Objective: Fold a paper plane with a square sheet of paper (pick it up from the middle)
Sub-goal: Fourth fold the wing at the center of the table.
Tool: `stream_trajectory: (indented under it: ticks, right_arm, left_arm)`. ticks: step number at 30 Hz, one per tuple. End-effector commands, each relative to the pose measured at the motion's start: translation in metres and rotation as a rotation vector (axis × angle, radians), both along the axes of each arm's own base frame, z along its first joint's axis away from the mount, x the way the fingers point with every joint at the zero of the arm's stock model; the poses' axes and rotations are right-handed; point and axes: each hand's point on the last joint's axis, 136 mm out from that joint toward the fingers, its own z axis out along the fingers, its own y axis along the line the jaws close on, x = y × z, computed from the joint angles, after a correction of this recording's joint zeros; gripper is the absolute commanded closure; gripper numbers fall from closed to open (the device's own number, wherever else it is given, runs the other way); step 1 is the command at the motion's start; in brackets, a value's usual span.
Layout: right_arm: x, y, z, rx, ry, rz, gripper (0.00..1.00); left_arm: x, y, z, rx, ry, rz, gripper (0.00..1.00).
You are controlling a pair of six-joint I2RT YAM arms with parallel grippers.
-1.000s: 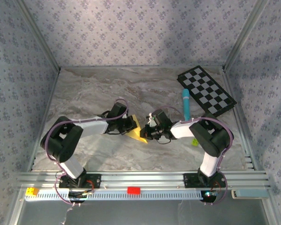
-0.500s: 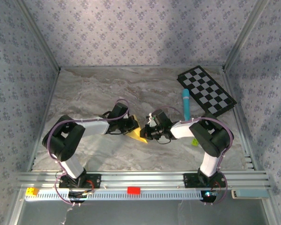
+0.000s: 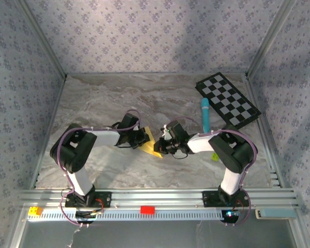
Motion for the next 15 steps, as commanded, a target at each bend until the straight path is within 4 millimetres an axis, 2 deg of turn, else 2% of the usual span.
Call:
stream_trajectory:
  ticks: [1,15]
  right_arm:
    - [-0.038,-0.036,-0.054,-0.208,0.163,-0.012,1.0]
    - [-0.04,-0.036,-0.053,-0.21,0.166,-0.005,1.0]
  left_arm:
    - [0.017,0.027,-0.013,0.091,-0.018,0.038,0.94]
    - [0.061,0.068,-0.014,0.092,-0.057,0.047,0.93]
